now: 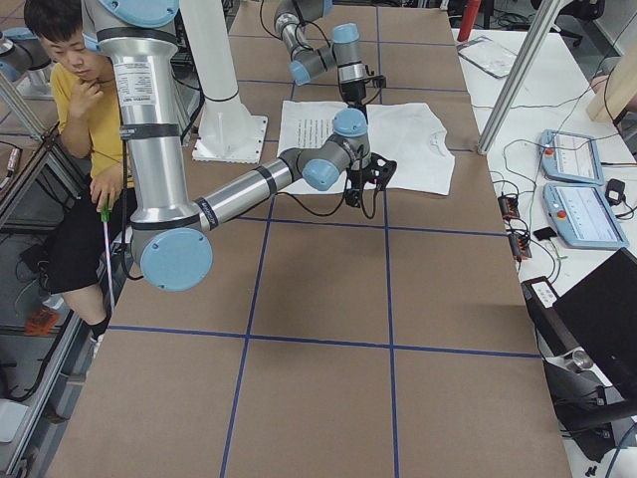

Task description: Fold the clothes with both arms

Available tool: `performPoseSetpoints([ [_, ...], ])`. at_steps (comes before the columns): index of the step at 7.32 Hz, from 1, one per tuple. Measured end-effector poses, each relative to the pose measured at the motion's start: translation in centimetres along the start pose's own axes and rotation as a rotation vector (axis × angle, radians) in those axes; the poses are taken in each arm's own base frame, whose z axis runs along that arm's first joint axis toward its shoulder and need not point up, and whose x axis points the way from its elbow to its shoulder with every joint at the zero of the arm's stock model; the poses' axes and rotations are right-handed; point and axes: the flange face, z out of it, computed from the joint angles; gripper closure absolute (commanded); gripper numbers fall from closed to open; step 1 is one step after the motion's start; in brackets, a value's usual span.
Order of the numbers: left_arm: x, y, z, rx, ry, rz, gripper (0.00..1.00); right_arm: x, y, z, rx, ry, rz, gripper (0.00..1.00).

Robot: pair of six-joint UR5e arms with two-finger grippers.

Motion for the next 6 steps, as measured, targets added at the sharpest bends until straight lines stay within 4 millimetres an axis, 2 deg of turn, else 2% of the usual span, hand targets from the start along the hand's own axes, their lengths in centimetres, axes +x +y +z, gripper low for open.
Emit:
performPoseSetpoints([
  [2,-8.4,-2.2,-4.4,0.009,-0.054,0.117,0.24,0.1,7.6,1.9,-0.028,0.018,-0.026,0.01],
  [4,-15.4,-4.1,-8.2,0.013,-0.115,0.216,0.24,2.8,15.6,3.4,-0.031,0.059,-0.026,0.02],
  [5,-17.3,-4.9,-9.3,0.006,-0.132,0.229,0.24,4.2,19.6,4.2,-0.022,0.076,-0.015,0.04],
  [6,-18.3,-5.2,-9.7,0.003,-0.142,0.232,0.24,5.2,22.7,4.8,-0.019,0.086,0.008,0.05],
])
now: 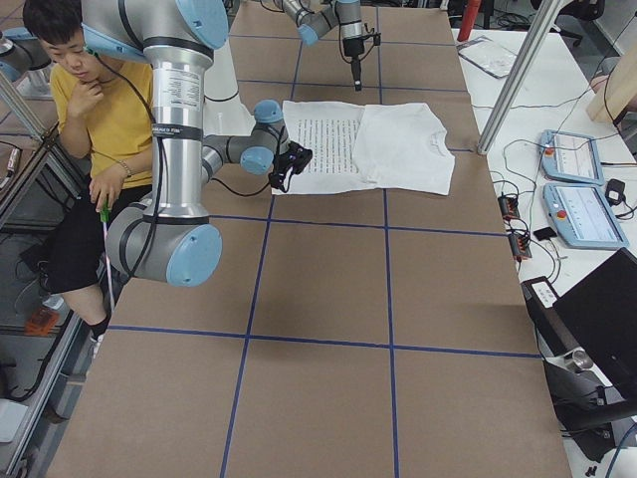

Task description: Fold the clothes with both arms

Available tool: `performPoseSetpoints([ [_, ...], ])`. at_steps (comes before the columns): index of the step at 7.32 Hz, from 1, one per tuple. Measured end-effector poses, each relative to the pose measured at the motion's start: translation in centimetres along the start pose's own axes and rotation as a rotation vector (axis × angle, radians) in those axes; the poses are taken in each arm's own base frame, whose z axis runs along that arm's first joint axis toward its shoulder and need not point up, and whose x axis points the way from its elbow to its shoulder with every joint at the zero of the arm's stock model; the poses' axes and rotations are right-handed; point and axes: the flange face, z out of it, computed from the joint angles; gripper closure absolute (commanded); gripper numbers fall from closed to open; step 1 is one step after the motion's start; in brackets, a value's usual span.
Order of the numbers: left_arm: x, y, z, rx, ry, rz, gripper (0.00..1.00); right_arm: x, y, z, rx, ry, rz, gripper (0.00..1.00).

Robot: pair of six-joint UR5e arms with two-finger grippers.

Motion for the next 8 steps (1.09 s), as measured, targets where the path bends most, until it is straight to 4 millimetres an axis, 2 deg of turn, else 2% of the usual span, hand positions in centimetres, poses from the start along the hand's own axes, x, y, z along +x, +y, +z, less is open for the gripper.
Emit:
performPoseSetpoints([
  [1,-0.5,-0.1,-0.1,-0.001,-0.005,-0.001,0.24,0.8,2.4,0.8,0.010,0.010,0.029,0.06],
  [2,-0.7,-0.1,-0.1,-0.001,-0.008,-0.003,0.23,1.4,3.9,1.4,0.028,0.025,0.057,0.06],
  [5,-1.0,-0.1,0.2,-0.003,-0.014,-0.010,0.23,2.0,5.2,3.1,0.055,0.049,0.161,0.11],
  [7,-1.1,0.0,0.4,-0.006,-0.017,-0.014,0.23,1.0,5.9,4.5,0.056,0.047,0.178,0.13],
  [8,-1.1,0.0,0.4,-0.006,-0.018,-0.015,0.23,0.7,6.1,4.8,0.055,0.046,0.180,0.18],
])
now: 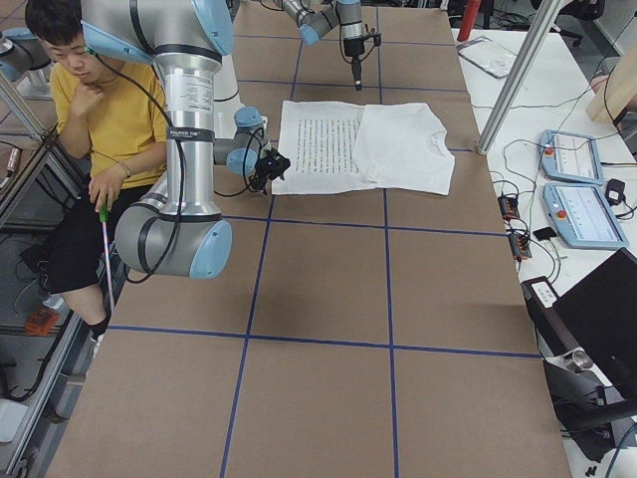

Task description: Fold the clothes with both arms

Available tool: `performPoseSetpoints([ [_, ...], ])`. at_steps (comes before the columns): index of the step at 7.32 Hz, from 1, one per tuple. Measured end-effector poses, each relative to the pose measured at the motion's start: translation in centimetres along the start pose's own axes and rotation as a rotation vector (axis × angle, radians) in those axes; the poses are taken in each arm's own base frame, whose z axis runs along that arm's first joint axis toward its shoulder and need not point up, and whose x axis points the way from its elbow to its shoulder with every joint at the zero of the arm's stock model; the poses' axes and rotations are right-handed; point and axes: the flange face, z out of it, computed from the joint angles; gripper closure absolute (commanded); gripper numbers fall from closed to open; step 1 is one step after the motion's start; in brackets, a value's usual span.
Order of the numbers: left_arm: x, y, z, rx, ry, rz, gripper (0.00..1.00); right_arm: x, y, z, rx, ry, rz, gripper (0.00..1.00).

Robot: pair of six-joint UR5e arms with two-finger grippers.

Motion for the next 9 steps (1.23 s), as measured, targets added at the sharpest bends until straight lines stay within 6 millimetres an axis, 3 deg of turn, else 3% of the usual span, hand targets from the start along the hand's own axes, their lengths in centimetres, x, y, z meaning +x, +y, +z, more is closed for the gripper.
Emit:
performPoseSetpoints([
  [1,-0.02,0.00,0.01,0.001,0.000,0.000,0.23,-0.03,-0.02,0.18,0.002,0.002,0.001,0.27],
  [4,0.04,0.02,-0.07,0.001,0.001,-0.002,0.23,0.33,-0.52,0.49,0.015,0.011,0.003,0.30],
  [5,0.06,0.02,-0.09,0.002,0.002,-0.003,0.23,0.38,-0.58,0.59,0.017,0.013,0.003,0.53],
  [6,0.08,0.02,-0.13,0.002,0.002,-0.003,0.23,0.43,-0.61,0.69,0.019,0.015,0.003,0.89],
  [7,0.11,0.00,-0.21,0.003,0.003,-0.003,0.23,0.45,-0.62,0.76,0.020,0.017,0.002,1.00],
  [9,0.20,0.01,-0.36,0.004,0.006,-0.003,0.23,0.32,-0.60,0.50,0.014,0.015,0.004,1.00],
])
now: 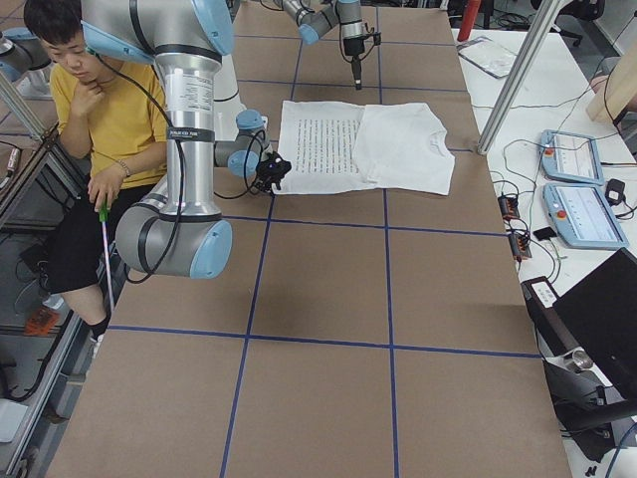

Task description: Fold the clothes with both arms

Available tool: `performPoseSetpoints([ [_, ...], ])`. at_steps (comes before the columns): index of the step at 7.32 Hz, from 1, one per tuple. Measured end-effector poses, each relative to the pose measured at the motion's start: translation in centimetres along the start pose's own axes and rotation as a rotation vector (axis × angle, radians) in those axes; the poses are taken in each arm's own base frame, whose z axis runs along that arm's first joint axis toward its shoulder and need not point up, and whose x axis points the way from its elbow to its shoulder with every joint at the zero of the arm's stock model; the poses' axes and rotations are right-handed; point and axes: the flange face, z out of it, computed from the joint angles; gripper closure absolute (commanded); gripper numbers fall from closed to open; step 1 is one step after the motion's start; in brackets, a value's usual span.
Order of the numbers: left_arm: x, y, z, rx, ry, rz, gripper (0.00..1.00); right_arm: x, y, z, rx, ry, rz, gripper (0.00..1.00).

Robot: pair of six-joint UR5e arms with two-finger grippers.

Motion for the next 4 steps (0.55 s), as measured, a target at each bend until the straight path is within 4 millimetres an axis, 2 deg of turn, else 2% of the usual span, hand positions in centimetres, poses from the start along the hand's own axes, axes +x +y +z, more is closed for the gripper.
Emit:
performPoseSetpoints([
  [2,-0.3,0.1,-0.1,0.000,-0.003,-0.004,0.23,-0.2,0.1,-0.6,-0.010,-0.007,0.002,1.00],
  [4,-2.9,1.7,-0.8,0.011,-0.027,-0.083,0.23,-0.5,0.2,-1.7,-0.027,-0.019,0.004,1.00],
])
